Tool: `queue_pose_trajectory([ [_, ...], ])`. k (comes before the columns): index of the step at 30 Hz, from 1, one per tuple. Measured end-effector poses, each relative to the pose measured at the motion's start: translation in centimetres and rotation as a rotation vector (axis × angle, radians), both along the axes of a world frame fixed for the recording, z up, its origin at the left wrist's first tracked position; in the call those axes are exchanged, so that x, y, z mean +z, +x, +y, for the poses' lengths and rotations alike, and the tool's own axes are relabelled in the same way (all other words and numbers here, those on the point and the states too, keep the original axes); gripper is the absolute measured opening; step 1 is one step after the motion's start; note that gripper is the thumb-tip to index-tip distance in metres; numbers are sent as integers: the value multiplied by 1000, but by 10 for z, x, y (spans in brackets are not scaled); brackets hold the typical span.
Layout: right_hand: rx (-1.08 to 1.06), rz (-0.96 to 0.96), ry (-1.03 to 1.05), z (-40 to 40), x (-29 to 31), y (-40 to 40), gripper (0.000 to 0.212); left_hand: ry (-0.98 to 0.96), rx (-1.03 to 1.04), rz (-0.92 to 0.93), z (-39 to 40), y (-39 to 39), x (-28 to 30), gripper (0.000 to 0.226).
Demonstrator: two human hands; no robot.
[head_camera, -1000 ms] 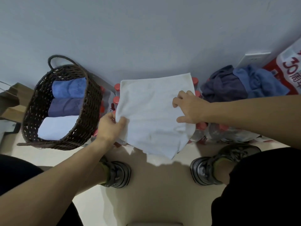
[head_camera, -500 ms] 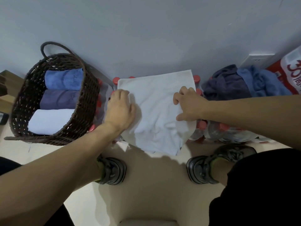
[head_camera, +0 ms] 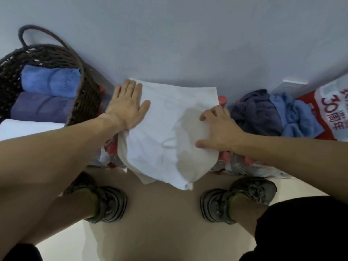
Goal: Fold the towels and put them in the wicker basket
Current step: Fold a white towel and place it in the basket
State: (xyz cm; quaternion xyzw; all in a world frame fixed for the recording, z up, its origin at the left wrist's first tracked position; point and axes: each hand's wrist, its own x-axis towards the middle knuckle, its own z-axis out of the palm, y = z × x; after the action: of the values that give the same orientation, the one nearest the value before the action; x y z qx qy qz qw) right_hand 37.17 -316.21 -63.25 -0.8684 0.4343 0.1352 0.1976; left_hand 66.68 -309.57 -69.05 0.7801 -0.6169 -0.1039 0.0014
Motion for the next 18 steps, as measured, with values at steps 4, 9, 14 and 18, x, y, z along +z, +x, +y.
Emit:
queue_pose_trajectory([
  [4,-37,-1,-19,-4,-2,1,99,-94,2,-31,2,-22,22,66],
  [9,-124,57,49,-20,3,5,131,-198,-21,100,45,-87,21,66],
  [14,-154,107,59,-31,10,9,134,-89,-48,33,69,-81,-4,69],
  [18,-274,27,-19,-21,14,0,118,-76,-65,5,67,-82,-8,69],
])
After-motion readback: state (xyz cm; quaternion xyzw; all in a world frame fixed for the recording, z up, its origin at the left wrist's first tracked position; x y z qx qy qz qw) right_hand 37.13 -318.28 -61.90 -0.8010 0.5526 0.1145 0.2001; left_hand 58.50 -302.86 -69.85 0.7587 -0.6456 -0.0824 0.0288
